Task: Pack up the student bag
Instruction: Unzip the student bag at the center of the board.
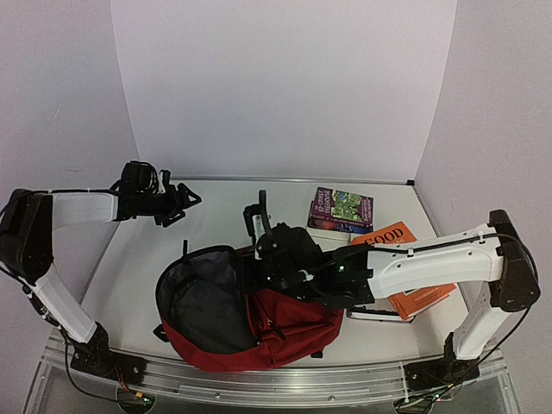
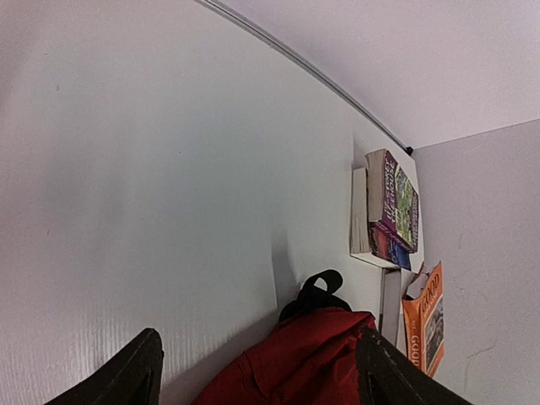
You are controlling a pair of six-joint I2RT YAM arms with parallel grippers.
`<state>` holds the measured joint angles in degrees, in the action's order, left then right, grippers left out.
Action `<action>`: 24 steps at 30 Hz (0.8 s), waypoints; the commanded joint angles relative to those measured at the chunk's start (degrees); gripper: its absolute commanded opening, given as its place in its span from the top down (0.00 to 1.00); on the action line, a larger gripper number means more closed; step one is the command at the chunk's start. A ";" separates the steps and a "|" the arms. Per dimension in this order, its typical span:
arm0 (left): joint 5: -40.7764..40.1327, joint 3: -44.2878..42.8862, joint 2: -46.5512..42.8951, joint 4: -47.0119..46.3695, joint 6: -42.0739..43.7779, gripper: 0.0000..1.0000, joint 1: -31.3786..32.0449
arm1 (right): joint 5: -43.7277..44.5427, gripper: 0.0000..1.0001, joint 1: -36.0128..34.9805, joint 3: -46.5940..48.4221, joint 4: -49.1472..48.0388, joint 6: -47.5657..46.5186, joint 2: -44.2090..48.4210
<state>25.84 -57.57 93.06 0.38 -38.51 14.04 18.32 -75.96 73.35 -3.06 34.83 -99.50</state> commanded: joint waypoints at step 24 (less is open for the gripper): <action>3.52 31.30 -36.93 19.49 -17.44 0.18 1.27 | 3.65 1.00 10.21 -6.38 -1.38 13.34 1.46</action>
<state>27.48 -27.05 55.66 19.64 -54.83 14.96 18.87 -66.50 66.63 -2.76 47.44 -99.29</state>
